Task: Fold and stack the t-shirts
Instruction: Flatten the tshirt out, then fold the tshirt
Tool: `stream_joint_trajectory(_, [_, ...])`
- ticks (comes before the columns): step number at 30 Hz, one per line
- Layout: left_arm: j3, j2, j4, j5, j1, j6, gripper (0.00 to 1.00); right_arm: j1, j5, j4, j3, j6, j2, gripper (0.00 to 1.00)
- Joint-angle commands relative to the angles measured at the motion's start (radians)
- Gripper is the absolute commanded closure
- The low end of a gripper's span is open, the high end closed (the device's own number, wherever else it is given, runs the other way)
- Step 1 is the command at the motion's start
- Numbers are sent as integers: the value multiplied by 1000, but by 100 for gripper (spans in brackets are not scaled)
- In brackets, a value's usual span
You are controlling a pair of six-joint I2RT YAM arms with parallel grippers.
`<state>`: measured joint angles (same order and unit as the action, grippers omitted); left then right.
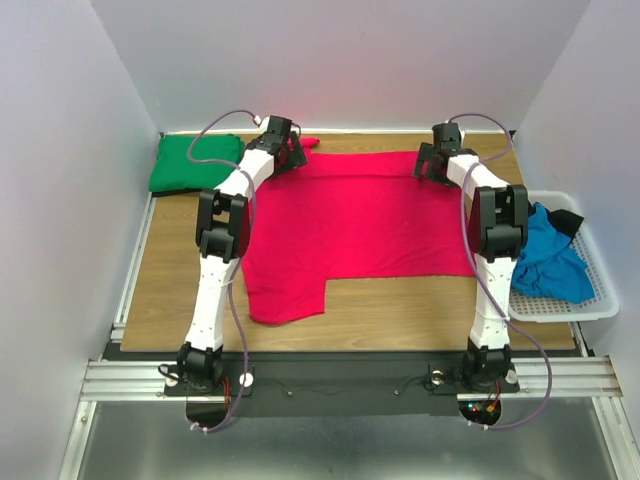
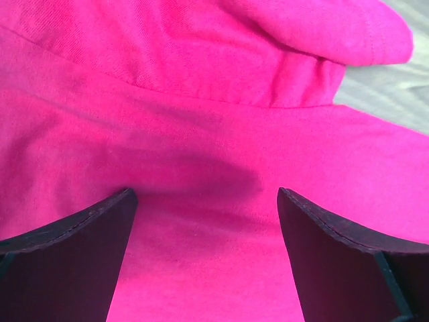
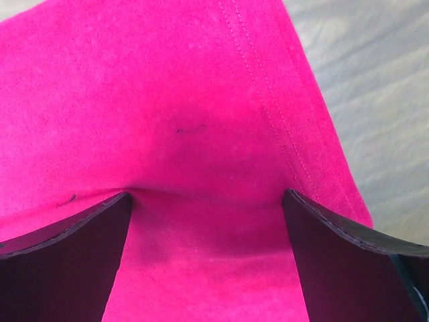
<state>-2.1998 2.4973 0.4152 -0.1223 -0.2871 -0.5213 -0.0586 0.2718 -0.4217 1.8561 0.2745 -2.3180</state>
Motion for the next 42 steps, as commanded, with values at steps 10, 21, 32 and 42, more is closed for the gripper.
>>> stream_joint_trajectory(10, [-121,-53,-6,70,-17,-10,1,36,-83,-60,68,-44,26,0])
stream_joint_trajectory(21, [553,-734,93,-128,-130,-139,2,-18,-146,-81,-374,63,633,0])
stream_joint_trajectory(32, [1584,-1498,141,-33,-170,-462,1,-46,-186,-72,-873,154,1089,0])
stream_joint_trajectory(42, [1719,-1510,113,93,-175,-462,2,-47,-160,-71,-899,152,1065,0])
